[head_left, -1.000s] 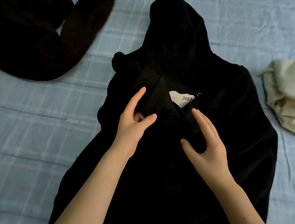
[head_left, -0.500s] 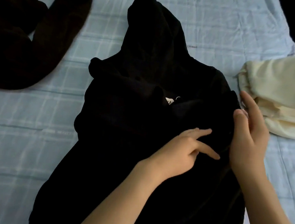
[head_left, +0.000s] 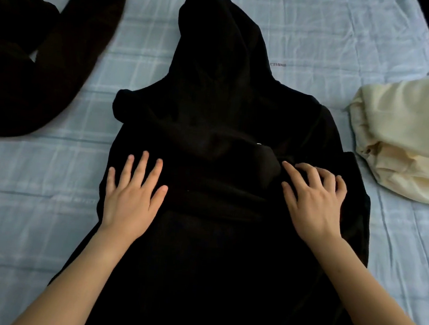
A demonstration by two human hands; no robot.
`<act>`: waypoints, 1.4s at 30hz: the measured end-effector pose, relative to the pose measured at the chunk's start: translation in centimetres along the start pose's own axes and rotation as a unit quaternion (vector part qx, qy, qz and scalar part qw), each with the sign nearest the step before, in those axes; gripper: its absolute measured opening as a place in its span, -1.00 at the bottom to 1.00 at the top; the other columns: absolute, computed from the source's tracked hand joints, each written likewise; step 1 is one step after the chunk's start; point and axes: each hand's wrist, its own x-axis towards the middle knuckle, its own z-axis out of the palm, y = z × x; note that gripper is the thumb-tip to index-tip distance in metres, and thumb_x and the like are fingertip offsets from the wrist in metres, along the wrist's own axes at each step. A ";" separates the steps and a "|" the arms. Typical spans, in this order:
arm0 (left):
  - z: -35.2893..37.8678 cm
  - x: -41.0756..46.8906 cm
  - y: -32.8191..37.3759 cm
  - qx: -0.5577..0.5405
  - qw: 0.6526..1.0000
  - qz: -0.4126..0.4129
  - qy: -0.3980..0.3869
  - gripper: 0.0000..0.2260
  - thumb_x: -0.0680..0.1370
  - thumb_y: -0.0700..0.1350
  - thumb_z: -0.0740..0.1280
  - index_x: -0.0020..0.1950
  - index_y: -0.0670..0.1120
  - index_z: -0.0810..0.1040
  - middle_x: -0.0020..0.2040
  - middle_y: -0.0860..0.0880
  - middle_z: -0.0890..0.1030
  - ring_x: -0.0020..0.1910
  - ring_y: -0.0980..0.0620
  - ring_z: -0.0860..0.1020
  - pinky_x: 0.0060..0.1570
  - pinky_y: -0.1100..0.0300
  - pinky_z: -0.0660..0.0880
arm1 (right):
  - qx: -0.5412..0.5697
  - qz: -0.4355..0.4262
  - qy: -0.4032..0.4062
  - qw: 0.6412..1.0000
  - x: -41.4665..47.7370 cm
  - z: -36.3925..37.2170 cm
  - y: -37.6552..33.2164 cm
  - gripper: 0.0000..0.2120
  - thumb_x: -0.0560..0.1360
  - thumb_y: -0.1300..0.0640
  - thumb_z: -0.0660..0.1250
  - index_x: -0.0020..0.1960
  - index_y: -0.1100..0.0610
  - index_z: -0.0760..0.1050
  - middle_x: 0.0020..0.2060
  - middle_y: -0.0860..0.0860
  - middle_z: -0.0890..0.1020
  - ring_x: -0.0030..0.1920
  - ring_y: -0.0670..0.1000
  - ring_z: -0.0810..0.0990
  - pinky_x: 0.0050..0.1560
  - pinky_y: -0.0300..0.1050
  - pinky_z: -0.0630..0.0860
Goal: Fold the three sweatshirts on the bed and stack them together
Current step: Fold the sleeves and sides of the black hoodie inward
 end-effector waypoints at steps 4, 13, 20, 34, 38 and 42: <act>-1.0 -1.2 0.1 -0.001 0.995 -0.083 -0.052 -0.41 0.63 0.25 -0.18 0.62 0.07 -0.14 0.63 -0.07 -0.04 0.60 -0.09 -0.07 0.49 -0.26 0.01 | -0.013 0.014 -0.035 0.999 -0.9 -1.0 -0.3 -0.54 0.67 -0.13 0.05 0.56 -0.11 0.27 0.48 -0.05 0.40 0.51 0.13 0.24 0.53 0.22 0.01; -6.6 6.5 5.8 0.028 0.990 0.039 0.134 -0.53 0.62 0.06 0.06 0.25 -0.24 0.55 0.27 -0.23 0.55 0.32 -0.21 0.46 0.43 -0.17 0.24 | -0.016 -0.209 0.037 0.977 5.4 -1.1 -6.7 -0.50 0.66 -0.14 0.02 0.59 -0.12 0.17 0.57 -0.05 0.25 0.59 0.15 0.13 0.55 0.24 0.00; -4.8 9.5 1.9 0.053 0.998 0.020 -0.008 -0.50 0.63 0.15 -0.04 0.52 0.03 0.33 0.49 0.05 0.40 0.45 -0.03 0.37 0.39 -0.05 0.29 | 0.021 -0.130 -0.122 0.984 9.5 0.6 -5.0 -0.44 0.62 -0.27 -0.10 0.60 -0.23 0.05 0.58 -0.09 0.20 0.59 0.12 0.07 0.52 -0.01 0.05; -6.7 32.7 1.3 -0.317 0.944 -0.016 0.086 -0.45 0.55 -0.09 0.35 0.52 0.05 0.29 0.38 -0.17 0.42 0.36 -0.17 0.37 0.19 0.17 0.33 | 0.388 0.027 -0.064 0.919 31.4 0.0 -6.4 -0.40 0.51 0.24 0.33 0.48 -0.16 0.38 0.35 -0.04 0.54 0.30 -0.05 0.53 0.28 -0.26 0.40; -7.6 32.7 0.0 -0.548 0.831 0.013 0.091 -0.44 0.46 -0.37 0.38 0.43 -0.05 0.46 0.37 -0.08 0.50 0.31 0.17 0.41 0.09 0.61 0.31 | 0.502 0.016 -0.073 0.862 31.9 -1.3 -5.2 -0.34 0.43 0.52 0.25 0.38 -0.03 0.52 0.26 -0.02 0.62 -0.02 -0.23 0.66 -0.06 -0.36 0.57; -10.8 29.0 -1.2 -0.690 0.718 0.059 0.071 -0.50 0.42 -0.34 0.41 0.26 0.10 0.59 0.30 0.08 0.55 0.33 0.16 0.49 0.30 0.15 0.47 | 0.610 -0.026 -0.069 0.789 29.2 -4.8 -3.9 -0.37 0.44 0.58 0.22 0.30 0.00 0.57 0.21 -0.05 0.66 0.13 -0.05 0.65 0.00 -0.18 0.60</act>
